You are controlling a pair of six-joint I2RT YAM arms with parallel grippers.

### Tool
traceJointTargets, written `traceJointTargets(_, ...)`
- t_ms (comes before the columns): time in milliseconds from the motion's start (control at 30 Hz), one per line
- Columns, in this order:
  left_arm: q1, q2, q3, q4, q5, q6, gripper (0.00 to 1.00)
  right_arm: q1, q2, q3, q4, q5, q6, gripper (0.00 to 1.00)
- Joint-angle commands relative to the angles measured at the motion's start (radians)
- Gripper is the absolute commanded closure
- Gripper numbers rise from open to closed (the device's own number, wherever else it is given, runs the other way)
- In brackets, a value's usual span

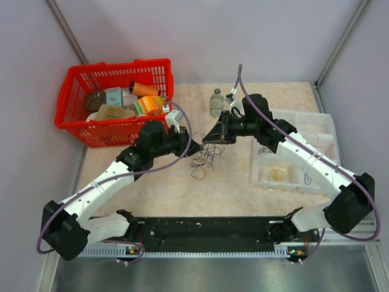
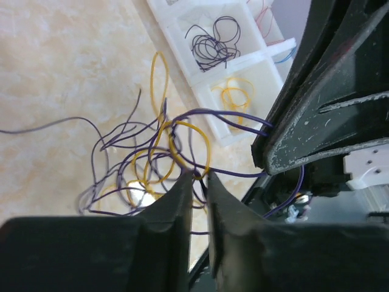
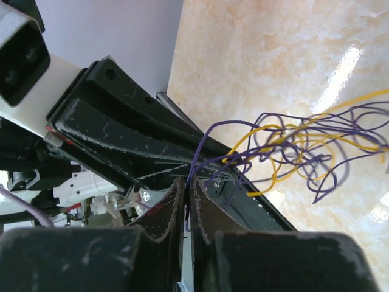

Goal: Untangle the cables

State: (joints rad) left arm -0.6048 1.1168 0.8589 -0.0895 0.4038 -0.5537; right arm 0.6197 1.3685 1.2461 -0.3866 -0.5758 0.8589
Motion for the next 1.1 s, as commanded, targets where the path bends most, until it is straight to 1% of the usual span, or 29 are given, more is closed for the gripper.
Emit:
traceJointTargets(0, -0.003, 0.023, 0.086, -0.01, -0.042, 0.026, 0.99, 0.0, -0.011, 0.056, 0.051, -0.036, 0.003, 0.93)
traceJointTargets(67, -0.004, 0.011, 0.092, -0.038, -0.091, 0.043, 1.0, 0.0, -0.019, 0.05, 0.038, -0.026, -0.012, 0.81)
traceJointTargets(133, -0.003, -0.015, 0.077, -0.027, -0.108, 0.055, 1.0, 0.0, -0.029, 0.032, 0.029, -0.006, -0.027, 0.73)
traceJointTargets(167, -0.003, -0.028, 0.069, -0.023, -0.109, 0.055, 1.0, 0.0, -0.032, 0.023, 0.026, -0.001, -0.032, 0.71)
traceJointTargets(200, -0.004, -0.041, 0.062, -0.018, -0.111, 0.055, 1.0, 0.0, -0.034, 0.016, 0.02, 0.002, -0.038, 0.66)
traceJointTargets(267, -0.003, -0.054, 0.052, -0.019, -0.114, 0.048, 1.0, 0.003, -0.036, 0.013, 0.012, 0.008, -0.052, 0.64)
traceJointTargets(433, -0.003, -0.077, 0.043, -0.018, -0.114, 0.025, 1.0, 0.003, -0.02, 0.016, -0.009, 0.046, -0.101, 0.63)
traceJointTargets(567, -0.004, -0.098, 0.058, -0.055, -0.143, 0.038, 1.0, -0.032, -0.032, 0.013, -0.096, 0.164, -0.112, 0.53)
traceJointTargets(633, -0.004, -0.112, 0.058, -0.059, -0.149, 0.044, 1.0, -0.079, -0.035, -0.016, -0.135, 0.18, -0.113, 0.5)
traceJointTargets(667, -0.003, -0.114, 0.058, -0.062, -0.149, 0.044, 1.0, -0.092, -0.034, -0.023, -0.127, 0.147, -0.142, 0.48)
traceJointTargets(700, -0.003, -0.117, 0.06, -0.067, -0.148, 0.043, 1.0, -0.097, -0.025, -0.019, -0.117, 0.119, -0.206, 0.45)
traceJointTargets(767, -0.004, -0.118, 0.061, -0.075, -0.143, 0.038, 1.0, -0.089, 0.006, -0.005, -0.11, 0.021, -0.398, 0.42)
traceJointTargets(800, -0.004, -0.117, 0.061, -0.075, -0.138, 0.034, 1.0, -0.087, 0.007, -0.019, -0.113, 0.014, -0.475, 0.41)
traceJointTargets(900, -0.004, -0.118, 0.063, -0.075, -0.131, 0.029, 1.0, -0.087, 0.02, -0.048, -0.087, 0.06, -0.674, 0.38)
traceJointTargets(933, -0.003, -0.117, 0.065, -0.078, -0.132, 0.029, 1.0, -0.089, 0.033, -0.043, -0.087, 0.089, -0.699, 0.38)
traceJointTargets(1000, -0.004, -0.121, 0.069, -0.087, -0.134, 0.029, 1.0, -0.089, 0.061, -0.028, -0.083, 0.085, -0.748, 0.37)
traceJointTargets(1067, -0.003, -0.126, 0.068, -0.09, -0.134, 0.026, 1.0, -0.087, 0.098, -0.02, -0.061, 0.108, -0.753, 0.37)
